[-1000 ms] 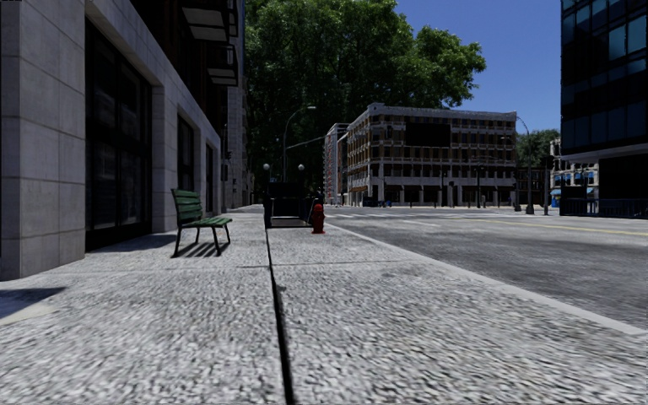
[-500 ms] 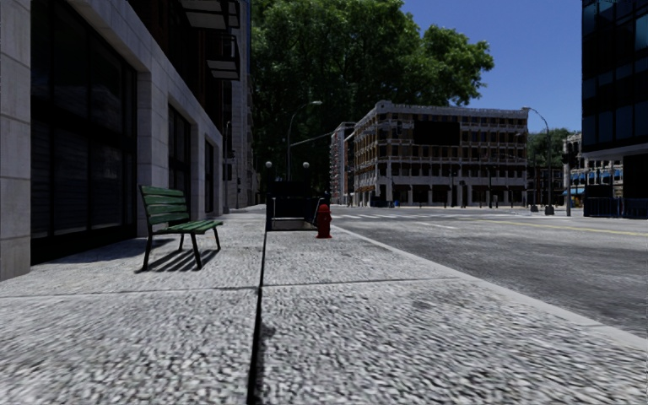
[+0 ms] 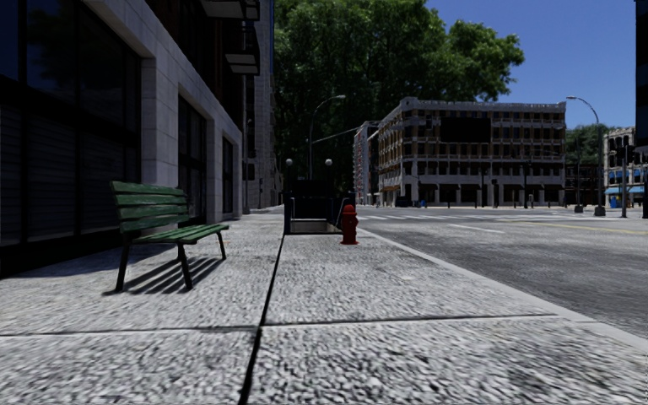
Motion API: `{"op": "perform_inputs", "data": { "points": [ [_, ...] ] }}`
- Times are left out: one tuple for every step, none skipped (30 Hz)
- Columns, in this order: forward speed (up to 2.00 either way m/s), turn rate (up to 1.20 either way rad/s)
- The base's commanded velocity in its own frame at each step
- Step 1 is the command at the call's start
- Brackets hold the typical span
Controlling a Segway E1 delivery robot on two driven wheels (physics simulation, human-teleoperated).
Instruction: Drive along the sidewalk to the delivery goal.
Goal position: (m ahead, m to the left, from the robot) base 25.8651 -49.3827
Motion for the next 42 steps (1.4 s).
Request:
{"op": "perform_inputs", "data": {
  "points": [
    [2.0,0.28],
    [2.0,0.28],
    [2.0,0.28],
    [2.0,0.28],
    [2.0,0.28],
    [2.0,0.28],
    [2.0,0.28],
    [2.0,0.28],
    [2.0,0.28],
    [2.0,0.28],
    [2.0,0.28],
    [2.0,0.28],
    [2.0,0.27],
    [2.0,0.18],
    [2.0,0.18],
    [2.0,0.0],
    [2.0,0.0],
    [2.0,0.0],
    [2.0,0.0],
    [2.0,0.0],
    [2.0,0.0],
    [2.0,0.0],
    [2.0,0.0],
    [2.0,0.0],
    [2.0,0.0],
    [2.0,0.0],
    [2.0,0.0],
    [2.0,0.0],
    [2.0,0.0],
    [2.0,0.0],
    [2.0,0.0],
    [2.0,0.0],
    [2.0,0.0],
    [2.0,0.0],
    [2.0,0.0],
    [2.0,0.0],
    [2.0,0.0],
    [2.0,0.0],
    [2.0,0.0],
    [2.0,0.0],
    [2.0,0.0],
    [2.0,0.0]
  ]
}}
